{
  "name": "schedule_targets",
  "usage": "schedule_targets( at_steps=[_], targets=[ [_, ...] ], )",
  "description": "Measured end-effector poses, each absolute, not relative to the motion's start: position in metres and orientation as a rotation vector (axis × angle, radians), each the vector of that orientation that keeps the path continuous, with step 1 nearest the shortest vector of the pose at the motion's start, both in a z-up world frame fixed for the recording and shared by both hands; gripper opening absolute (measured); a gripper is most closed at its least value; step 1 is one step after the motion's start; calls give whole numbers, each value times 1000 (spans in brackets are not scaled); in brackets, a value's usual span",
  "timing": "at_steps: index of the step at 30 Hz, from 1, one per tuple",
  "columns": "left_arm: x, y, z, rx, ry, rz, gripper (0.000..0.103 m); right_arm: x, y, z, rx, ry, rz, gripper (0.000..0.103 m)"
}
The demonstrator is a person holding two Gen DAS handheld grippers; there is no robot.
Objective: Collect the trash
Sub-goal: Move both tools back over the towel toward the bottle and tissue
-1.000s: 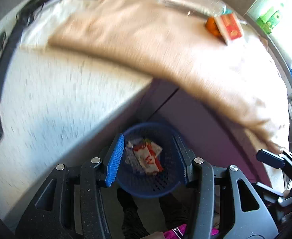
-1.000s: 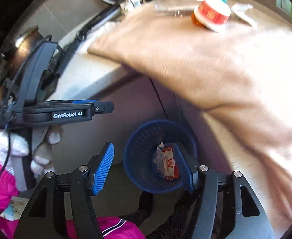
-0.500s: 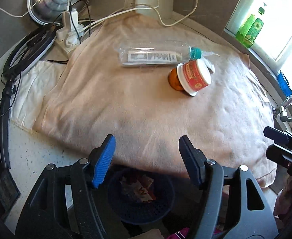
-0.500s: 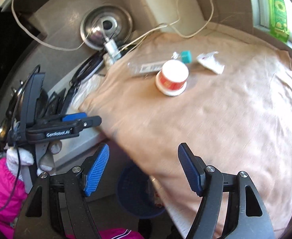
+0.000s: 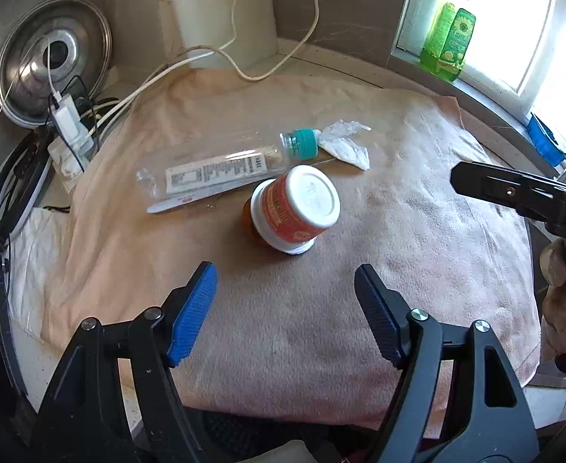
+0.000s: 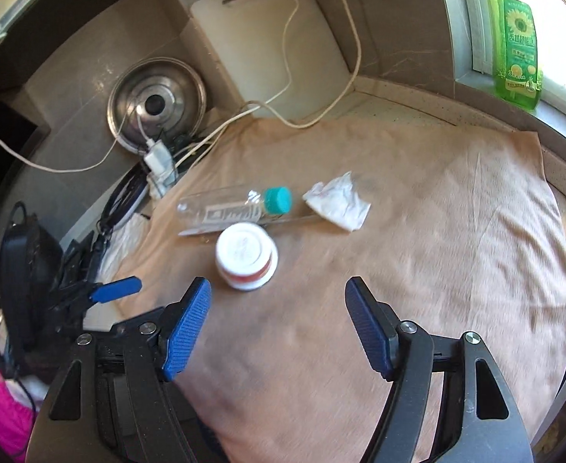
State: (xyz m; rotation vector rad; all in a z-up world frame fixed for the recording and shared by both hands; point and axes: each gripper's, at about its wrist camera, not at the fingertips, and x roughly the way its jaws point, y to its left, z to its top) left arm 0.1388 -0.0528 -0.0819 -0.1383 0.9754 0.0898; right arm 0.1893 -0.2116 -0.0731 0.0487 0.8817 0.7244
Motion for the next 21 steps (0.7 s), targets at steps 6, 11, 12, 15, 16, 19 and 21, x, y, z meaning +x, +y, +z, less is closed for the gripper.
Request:
schedule_targets(
  at_steps=[6,11,12,15,16,19,21],
  targets=[
    [170,-68,-87,-77,979,114,76,230,-208,-85,35,915,726,72],
    [186,-77,-95,-32,982,143,76,262,-204,-94,68,953,739,72],
    [189,-78,-97,-27,984,148,76,267,-202,-96,73,958,744,72],
    [195,-77,-101,-23,987,167,76,284,-190,-105,48,980,752,72],
    [196,-77,-102,-23,987,175,76,289,-185,-109,30,990,753,72],
    [200,-77,-107,-23,995,184,76,304,-173,-122,-25,1018,751,72],
    [203,-78,-110,-15,1000,190,76,311,-168,-130,-54,1033,752,72]
  ],
)
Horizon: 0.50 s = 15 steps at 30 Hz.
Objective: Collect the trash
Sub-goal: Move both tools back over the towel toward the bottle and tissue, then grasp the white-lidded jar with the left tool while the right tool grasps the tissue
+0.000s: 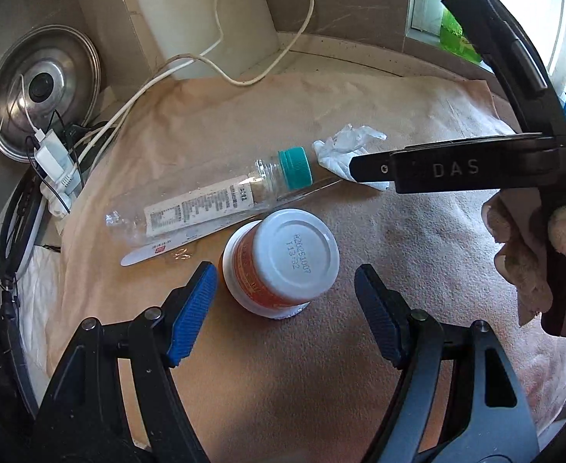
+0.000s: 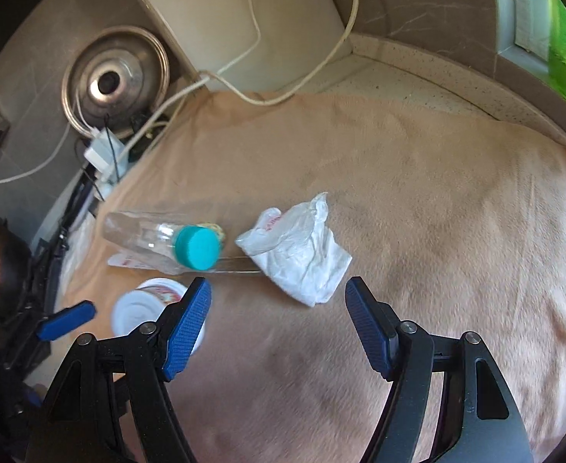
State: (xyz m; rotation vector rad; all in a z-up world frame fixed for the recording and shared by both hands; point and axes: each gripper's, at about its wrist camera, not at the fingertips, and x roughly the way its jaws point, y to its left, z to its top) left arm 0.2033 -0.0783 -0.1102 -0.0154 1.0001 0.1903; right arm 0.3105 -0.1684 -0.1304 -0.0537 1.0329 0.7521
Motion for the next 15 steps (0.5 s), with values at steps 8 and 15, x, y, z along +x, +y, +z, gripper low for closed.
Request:
schedule_targets(
  at_steps=[8,15],
  targets=[
    [213,-80,-117,-14,1004,219,76,330,-151,-145,-68,1061,781,72],
    [218,-79,-123,-23,1016,222,71,338,-135,-155,-116,1080,789,72]
  ],
)
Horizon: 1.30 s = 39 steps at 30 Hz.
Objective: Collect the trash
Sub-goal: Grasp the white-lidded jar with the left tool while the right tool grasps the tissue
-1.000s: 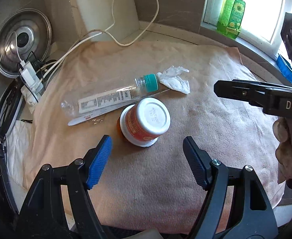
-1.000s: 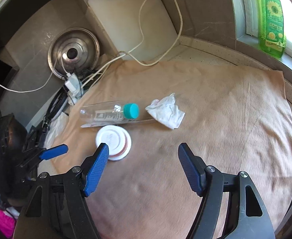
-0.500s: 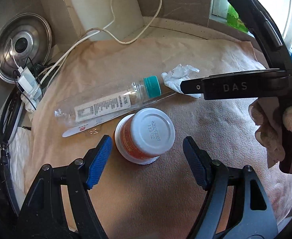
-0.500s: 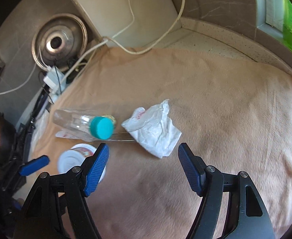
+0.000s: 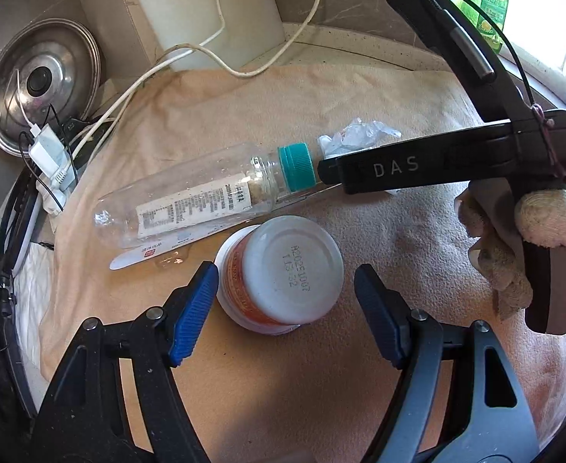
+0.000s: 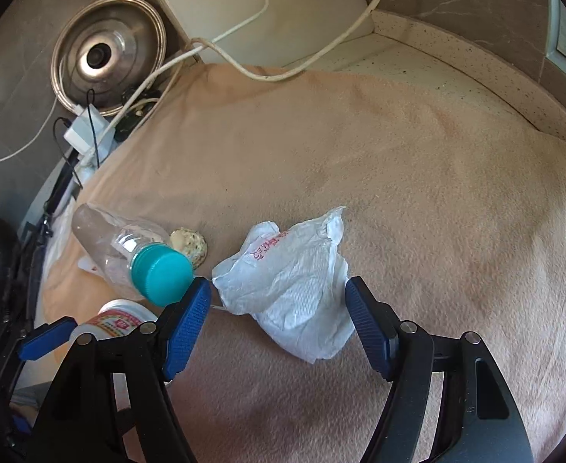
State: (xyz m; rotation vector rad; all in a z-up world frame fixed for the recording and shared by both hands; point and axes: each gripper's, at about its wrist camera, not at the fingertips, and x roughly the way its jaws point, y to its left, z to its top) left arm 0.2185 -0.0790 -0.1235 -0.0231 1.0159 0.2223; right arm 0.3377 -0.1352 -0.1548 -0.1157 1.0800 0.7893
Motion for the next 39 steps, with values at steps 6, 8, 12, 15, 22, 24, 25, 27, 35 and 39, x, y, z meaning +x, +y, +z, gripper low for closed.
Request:
schedule_targets(
  at_steps=[6,8,12,15,22,24,25,27,35,39],
  targets=[
    [220,-76,-123,-46,1005,220,66,339,-140,-153,-86,1069,792,63],
    [219,-74,-121,-64,997,213,65,340,-142,-153,-80,1070,797,56],
    [218,-74,-119,-75,983,199,65,340,-144,-155,-81,1071,793,35],
    [216,-74,-115,-80,965,198,64,342,-151,-155,-53,1070,789,24],
    [211,-70,-106,-126,934,189,64,341,-166,-149,7,1045,791,13],
    [208,-69,-102,-132,921,186,64,340,-171,-146,29,1038,791,11],
    [207,-69,-100,-134,916,183,64,339,-174,-144,40,1035,793,11],
    [204,-68,-95,-143,903,178,64,338,-178,-140,58,1026,794,11],
    [195,-63,-75,-192,858,150,64,324,-192,-124,75,978,799,10],
    [188,-60,-64,-207,834,143,64,314,-197,-116,85,959,805,10]
  ],
)
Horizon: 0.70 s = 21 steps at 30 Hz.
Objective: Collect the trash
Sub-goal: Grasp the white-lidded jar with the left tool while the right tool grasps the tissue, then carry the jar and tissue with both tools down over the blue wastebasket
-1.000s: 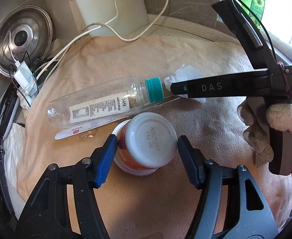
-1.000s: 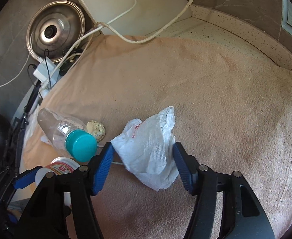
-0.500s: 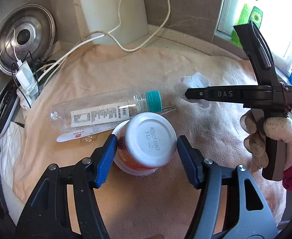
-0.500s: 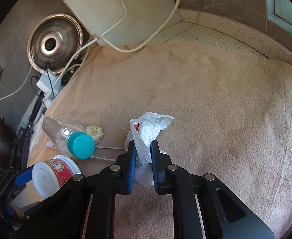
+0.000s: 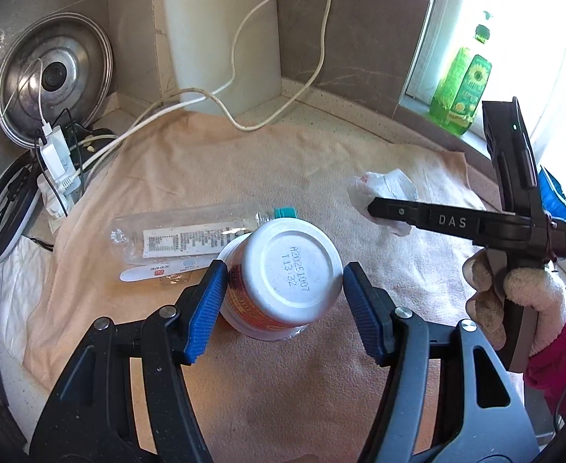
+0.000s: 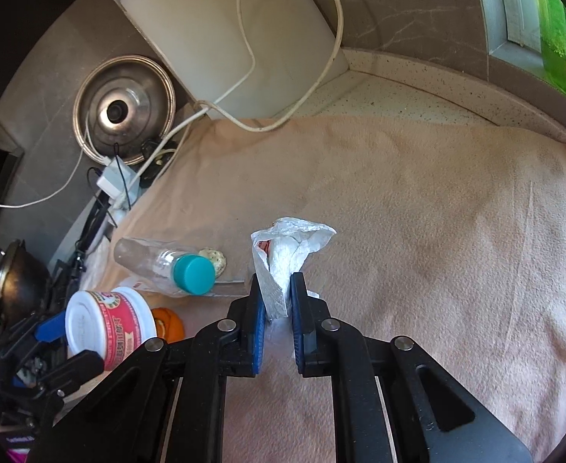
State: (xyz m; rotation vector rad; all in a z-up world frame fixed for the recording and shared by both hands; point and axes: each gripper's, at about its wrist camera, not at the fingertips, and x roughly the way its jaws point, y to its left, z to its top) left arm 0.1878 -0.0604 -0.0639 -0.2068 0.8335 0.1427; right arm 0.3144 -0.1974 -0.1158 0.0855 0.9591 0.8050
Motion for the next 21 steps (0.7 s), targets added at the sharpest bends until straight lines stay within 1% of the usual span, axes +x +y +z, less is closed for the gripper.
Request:
schedule_targets(
  at_steps=[10,21],
  targets=[
    [158,-44,-43,-214,779,163,64,285,-210,-94,117,920,823,10],
    [99,-22,-42,-223,770,181,64,227,-214,-78,136,900,856,10]
  ],
)
